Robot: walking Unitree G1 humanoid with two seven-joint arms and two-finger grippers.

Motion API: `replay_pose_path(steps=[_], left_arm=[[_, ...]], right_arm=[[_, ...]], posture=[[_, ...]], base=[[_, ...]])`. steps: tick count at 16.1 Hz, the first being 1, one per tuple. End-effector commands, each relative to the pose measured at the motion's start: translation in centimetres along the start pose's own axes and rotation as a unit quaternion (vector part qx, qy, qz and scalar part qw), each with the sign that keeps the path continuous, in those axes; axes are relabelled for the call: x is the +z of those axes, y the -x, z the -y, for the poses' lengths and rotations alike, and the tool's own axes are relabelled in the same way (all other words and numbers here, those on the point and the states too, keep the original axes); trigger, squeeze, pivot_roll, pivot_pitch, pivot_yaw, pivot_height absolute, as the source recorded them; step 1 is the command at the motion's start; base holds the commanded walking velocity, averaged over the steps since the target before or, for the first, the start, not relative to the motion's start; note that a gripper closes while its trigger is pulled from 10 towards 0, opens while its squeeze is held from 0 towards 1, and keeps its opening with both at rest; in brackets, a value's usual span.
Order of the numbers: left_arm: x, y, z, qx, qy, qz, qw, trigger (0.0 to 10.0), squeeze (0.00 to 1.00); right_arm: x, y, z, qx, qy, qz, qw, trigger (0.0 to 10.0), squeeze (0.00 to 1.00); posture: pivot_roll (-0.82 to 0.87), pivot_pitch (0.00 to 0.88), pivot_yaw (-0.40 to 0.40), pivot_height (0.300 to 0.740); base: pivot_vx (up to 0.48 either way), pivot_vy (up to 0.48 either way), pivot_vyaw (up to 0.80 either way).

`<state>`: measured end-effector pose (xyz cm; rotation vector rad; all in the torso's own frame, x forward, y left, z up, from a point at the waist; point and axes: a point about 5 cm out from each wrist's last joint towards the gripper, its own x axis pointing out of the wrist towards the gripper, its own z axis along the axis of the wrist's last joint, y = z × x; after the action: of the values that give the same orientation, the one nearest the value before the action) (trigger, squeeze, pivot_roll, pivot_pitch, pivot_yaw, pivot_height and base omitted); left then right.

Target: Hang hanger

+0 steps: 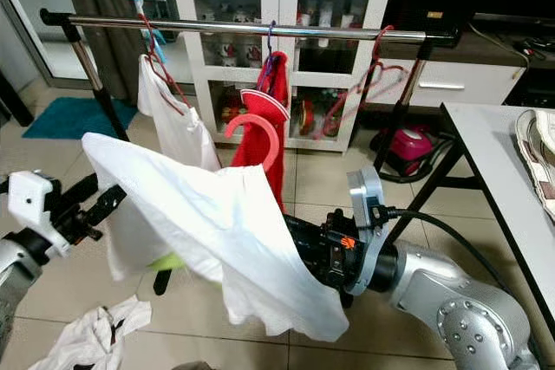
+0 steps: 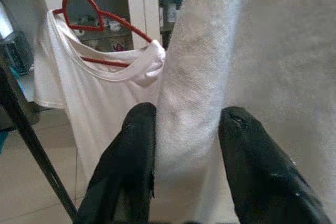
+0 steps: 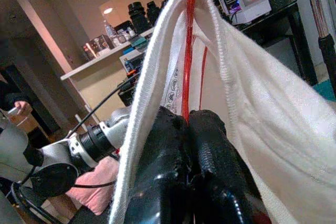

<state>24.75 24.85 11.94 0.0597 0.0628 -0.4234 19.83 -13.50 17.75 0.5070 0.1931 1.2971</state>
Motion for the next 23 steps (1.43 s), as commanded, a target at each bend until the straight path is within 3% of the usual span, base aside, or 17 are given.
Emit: replay_pose_path(steps=[1,13,18,23], left_arm=[[0.1,-0.1,-0.1,-0.005,-0.009,0.0,1.0,0.0,0.0],[-0.9,-0.2,0.1,0.006,-0.021,0.009,1.0,0.0,0.0],[-1.9,0.9,0.1,0.077,-0.029,0.027,0.996,0.0,0.0],[-5.7,2.3,2.0,0.087,-0.024,-0.035,0.995,0.0,0.0]], right_arm=[[0.6,0.1,-0.6,0.007,0.011,0.006,1.0,10.0,0.0],[0.6,0.2,-0.6,-0.002,0.014,0.007,1.0,10.0,0.0],[0.9,0.3,0.5,-0.052,0.038,0.018,0.998,10.0,0.0],[1.7,0.0,1.3,-0.086,0.058,0.041,0.994,10.0,0.0]], posture=[[-0.04,0.0,0.059,0.74],[-0.04,0.0,0.06,0.74],[-0.04,0.0,0.064,0.74],[-0.03,0.0,0.055,0.74]], base=[[0.0,0.0,0.0],[0.0,0.0,0.0],[0.0,0.0,0.0],[0.0,0.0,0.0]])
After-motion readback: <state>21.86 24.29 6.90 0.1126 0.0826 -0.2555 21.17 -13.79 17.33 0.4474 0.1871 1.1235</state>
